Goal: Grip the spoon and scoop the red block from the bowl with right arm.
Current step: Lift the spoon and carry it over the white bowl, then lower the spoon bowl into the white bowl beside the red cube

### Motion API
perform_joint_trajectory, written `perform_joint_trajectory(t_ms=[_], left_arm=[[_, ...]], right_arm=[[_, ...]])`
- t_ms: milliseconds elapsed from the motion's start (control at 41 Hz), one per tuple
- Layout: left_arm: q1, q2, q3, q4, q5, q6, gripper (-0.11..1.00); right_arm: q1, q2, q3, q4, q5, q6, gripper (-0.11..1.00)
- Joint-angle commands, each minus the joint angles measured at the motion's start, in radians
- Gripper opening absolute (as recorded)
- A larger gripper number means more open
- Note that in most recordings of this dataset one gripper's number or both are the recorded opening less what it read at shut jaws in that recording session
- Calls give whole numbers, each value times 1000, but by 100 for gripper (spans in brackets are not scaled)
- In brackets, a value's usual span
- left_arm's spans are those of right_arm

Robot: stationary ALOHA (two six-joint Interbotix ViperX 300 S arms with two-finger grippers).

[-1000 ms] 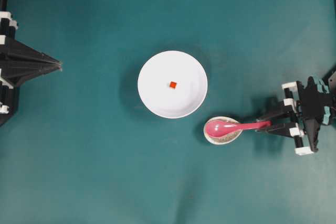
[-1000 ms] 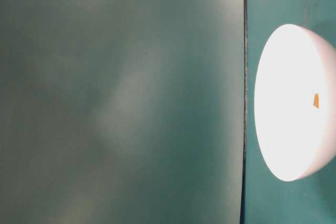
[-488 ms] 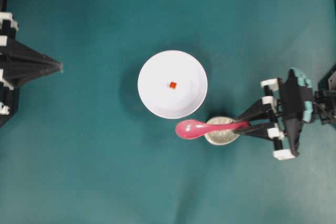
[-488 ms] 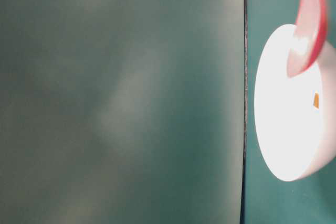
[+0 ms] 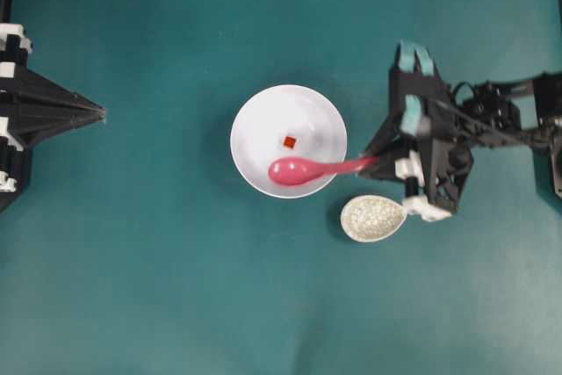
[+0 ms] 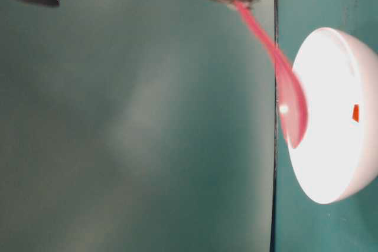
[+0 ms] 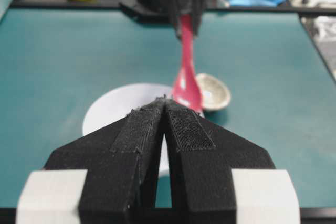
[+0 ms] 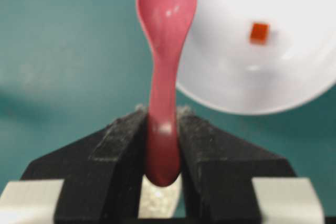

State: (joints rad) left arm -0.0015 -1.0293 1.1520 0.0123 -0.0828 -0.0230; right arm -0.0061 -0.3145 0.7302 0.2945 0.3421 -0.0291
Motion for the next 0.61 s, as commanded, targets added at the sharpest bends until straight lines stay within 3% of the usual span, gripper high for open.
perform_joint_trajectory(t_ms=[0, 146, 317, 586], left_arm=[[0, 3, -32, 3, 0, 2, 0], [2, 3, -34, 3, 5, 2, 0], [0, 3, -37, 3, 11, 3, 0], [2, 3, -43, 3, 11, 3, 0]], right_arm=[[-40, -5, -69, -2, 84, 3, 24], [-87, 25, -130, -2, 227, 35, 24], [-121, 107, -219, -15, 390, 126, 24], [-121, 219, -344, -64, 502, 147, 24]])
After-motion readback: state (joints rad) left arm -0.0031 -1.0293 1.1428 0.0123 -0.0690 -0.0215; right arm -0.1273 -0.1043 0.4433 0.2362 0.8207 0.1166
